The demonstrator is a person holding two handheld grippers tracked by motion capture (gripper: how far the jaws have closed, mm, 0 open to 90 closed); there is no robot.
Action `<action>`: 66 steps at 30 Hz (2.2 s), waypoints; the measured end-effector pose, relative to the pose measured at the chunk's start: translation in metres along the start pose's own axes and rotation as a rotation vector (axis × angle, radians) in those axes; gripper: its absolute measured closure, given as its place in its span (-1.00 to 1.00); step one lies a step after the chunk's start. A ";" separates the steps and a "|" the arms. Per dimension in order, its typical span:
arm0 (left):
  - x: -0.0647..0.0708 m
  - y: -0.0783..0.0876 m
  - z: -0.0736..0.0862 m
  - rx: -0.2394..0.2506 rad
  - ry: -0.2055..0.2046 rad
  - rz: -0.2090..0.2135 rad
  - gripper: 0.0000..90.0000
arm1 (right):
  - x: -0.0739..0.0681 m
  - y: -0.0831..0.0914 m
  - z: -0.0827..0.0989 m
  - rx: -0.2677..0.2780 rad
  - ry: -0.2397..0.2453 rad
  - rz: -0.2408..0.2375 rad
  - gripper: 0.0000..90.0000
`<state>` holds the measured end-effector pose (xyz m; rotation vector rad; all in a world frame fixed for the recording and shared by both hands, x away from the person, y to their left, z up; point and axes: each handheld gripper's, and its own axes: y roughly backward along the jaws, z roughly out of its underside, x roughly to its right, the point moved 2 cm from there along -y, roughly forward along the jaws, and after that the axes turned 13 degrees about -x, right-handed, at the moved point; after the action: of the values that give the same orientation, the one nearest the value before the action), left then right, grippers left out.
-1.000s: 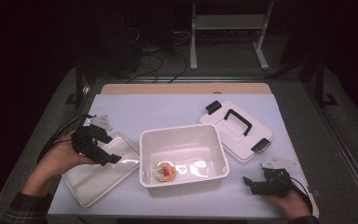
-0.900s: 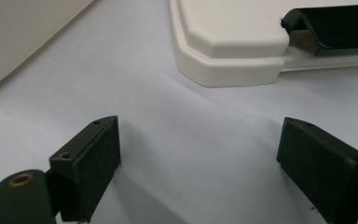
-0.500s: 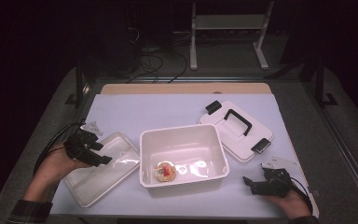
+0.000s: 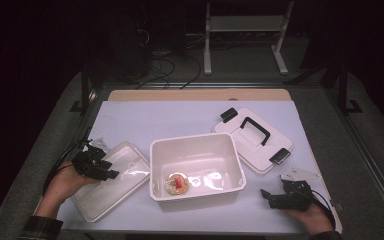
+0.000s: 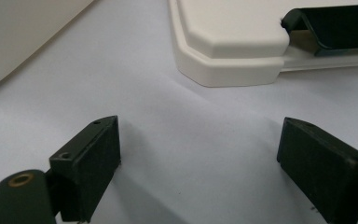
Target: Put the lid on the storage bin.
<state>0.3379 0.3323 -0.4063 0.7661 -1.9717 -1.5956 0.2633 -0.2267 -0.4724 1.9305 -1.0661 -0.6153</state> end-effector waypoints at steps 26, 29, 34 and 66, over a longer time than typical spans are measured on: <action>0.005 -0.023 0.003 -0.037 -0.014 -0.024 0.97 | 0.000 0.000 0.000 0.001 0.000 0.000 -0.72; 0.005 -0.020 0.003 -0.040 -0.016 -0.024 0.97 | 0.000 0.000 0.000 0.001 0.000 0.000 -0.72; 0.003 -0.013 0.004 -0.027 -0.011 -0.012 0.97 | 0.000 0.000 0.000 0.001 0.000 0.000 -0.72; -0.002 0.085 -0.002 0.063 -0.055 -0.019 0.97 | 0.000 0.000 0.000 0.000 0.000 0.000 -0.72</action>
<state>0.3304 0.3459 -0.3226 0.7749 -2.0682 -1.5882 0.2634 -0.2267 -0.4724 1.9310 -1.0657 -0.6152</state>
